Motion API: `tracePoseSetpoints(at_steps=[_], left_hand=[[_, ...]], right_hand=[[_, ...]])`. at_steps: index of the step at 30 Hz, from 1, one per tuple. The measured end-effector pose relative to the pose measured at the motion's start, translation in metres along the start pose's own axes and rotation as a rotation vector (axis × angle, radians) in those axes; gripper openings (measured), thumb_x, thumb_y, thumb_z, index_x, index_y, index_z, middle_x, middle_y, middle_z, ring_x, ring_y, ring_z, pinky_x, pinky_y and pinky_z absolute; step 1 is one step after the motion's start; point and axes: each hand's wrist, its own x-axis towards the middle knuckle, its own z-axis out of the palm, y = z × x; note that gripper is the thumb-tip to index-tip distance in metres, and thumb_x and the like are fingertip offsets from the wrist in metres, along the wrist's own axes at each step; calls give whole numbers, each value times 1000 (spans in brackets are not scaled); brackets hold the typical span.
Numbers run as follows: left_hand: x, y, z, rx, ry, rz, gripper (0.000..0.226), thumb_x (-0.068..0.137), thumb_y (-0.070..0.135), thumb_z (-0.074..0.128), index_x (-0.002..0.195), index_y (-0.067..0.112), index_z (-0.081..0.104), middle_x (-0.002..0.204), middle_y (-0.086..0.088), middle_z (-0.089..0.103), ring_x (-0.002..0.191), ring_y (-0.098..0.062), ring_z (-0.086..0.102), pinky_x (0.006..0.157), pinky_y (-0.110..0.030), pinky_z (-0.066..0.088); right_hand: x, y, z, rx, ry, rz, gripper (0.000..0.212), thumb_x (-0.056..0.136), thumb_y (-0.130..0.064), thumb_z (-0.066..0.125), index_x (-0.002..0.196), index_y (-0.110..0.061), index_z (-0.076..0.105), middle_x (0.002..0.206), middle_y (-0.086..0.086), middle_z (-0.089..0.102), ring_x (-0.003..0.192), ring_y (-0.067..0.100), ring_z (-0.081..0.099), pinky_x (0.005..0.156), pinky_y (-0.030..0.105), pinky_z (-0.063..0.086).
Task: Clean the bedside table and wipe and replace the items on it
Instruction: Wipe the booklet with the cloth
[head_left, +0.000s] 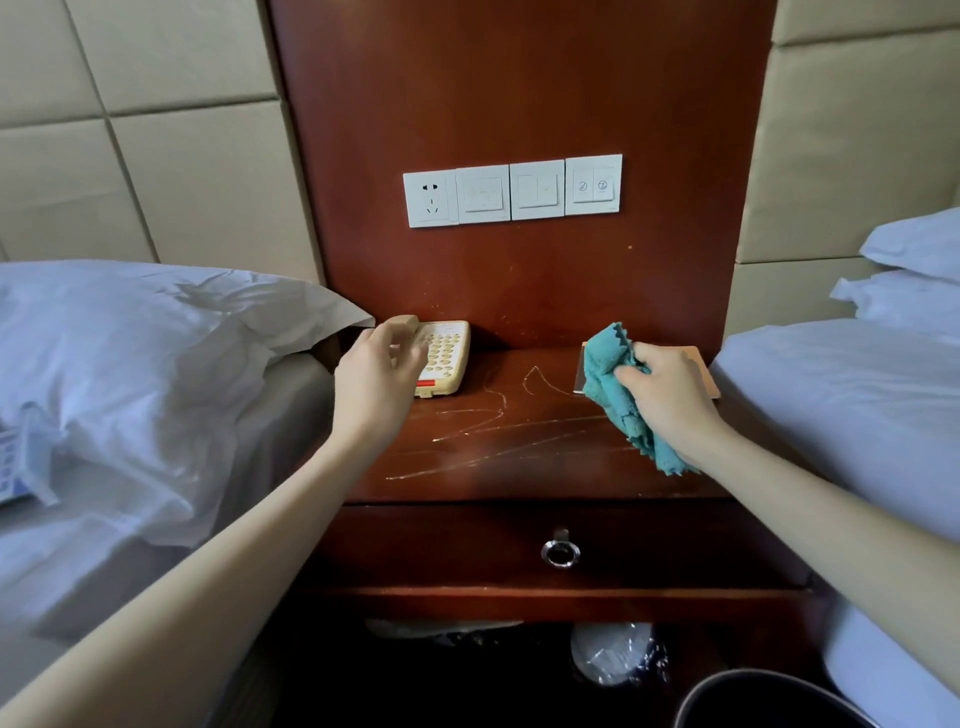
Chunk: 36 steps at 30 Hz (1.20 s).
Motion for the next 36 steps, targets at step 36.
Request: tracePoseSetpoints(at_steps=[36], left_hand=[[67, 61, 268, 355, -779, -373, 67, 69, 44, 79, 118, 8, 51, 122, -13, 49, 118, -34, 48, 100, -43, 43]], right_hand=[[95, 135, -74, 188, 324, 298, 21, 88, -10, 53, 70, 2, 57, 68, 19, 58, 60, 37, 46, 57, 27, 32]])
